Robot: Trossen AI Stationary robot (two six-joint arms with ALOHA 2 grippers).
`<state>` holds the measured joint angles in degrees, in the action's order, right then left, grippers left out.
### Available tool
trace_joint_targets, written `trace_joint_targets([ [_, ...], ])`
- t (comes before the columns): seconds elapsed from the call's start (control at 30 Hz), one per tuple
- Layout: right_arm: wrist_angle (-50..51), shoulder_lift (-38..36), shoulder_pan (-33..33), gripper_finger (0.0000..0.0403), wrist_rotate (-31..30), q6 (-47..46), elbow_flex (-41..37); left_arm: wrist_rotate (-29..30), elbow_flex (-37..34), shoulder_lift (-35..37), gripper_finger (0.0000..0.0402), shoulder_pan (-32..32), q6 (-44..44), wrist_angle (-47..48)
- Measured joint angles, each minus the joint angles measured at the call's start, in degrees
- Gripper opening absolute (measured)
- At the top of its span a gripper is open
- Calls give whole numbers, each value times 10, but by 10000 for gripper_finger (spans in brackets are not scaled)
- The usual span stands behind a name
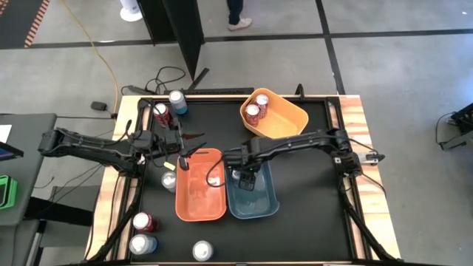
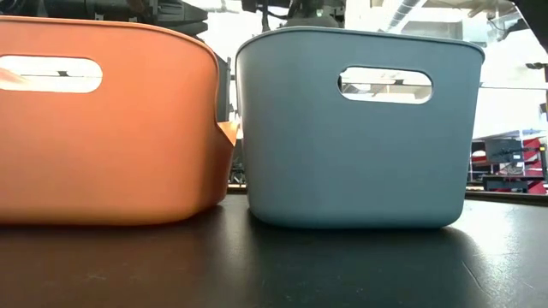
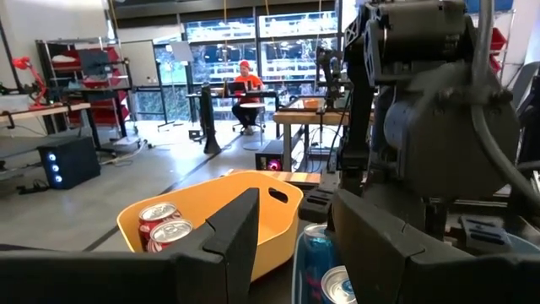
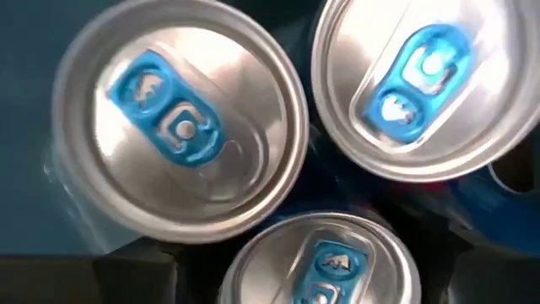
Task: Sort soda cans
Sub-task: Put the blue soda can into the blue bin, then put the top left blue and white soda can into the orange bin
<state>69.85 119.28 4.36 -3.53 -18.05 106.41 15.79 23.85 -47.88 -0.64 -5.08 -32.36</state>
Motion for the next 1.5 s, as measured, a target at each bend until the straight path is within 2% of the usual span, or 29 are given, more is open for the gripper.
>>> trace_joint_targets([
  [0.33,-1,-2,5,321,0,15,0,0,0,0,149,0,-2,0],
  [1.03,68,-4,28,323,-15,37,136,0,0,0,149,0,-1,0],
  [1.3,110,-4,44,323,-92,88,195,0,0,0,149,0,2,-1],
  [1.5,93,-27,43,323,-126,141,197,0,0,0,149,0,20,0],
])
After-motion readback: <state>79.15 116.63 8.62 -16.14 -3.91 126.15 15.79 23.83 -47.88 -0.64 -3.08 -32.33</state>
